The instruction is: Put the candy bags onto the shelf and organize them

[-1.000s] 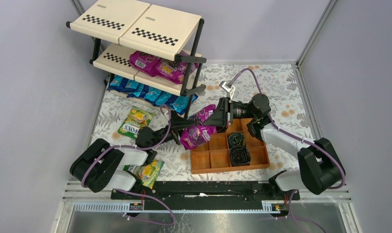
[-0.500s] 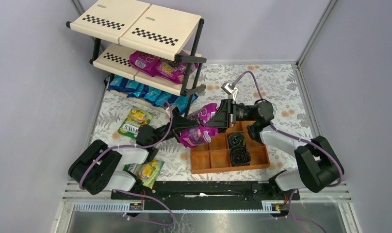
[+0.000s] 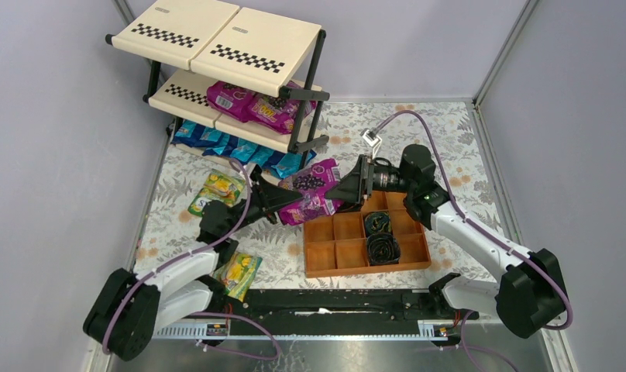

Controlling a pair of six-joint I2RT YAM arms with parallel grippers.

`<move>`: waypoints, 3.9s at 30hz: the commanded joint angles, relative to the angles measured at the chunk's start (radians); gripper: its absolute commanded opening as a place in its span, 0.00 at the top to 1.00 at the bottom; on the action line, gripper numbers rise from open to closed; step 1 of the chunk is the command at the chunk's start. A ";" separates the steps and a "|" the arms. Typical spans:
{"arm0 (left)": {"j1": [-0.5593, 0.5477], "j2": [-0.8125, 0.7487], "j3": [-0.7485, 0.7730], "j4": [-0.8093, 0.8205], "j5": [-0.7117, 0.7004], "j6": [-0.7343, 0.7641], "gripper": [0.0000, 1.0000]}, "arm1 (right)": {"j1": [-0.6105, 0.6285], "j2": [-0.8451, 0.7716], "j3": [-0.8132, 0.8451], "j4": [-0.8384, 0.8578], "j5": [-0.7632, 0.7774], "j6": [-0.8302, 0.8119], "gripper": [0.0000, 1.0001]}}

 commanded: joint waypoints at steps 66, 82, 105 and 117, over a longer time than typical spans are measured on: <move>0.712 0.031 0.937 -1.095 -0.837 1.148 0.87 | -0.025 -0.109 0.206 -0.585 0.234 -0.431 0.00; 0.768 0.222 0.705 -0.398 -0.517 0.975 0.82 | -0.039 -0.115 0.254 -0.640 0.311 -0.465 0.00; 0.847 0.650 0.778 -0.067 -0.299 0.758 0.73 | -0.094 -0.118 0.251 -0.607 0.217 -0.426 0.00; 0.843 0.624 0.669 -0.007 -0.338 0.766 0.18 | -0.094 -0.119 0.272 -0.595 0.185 -0.370 0.00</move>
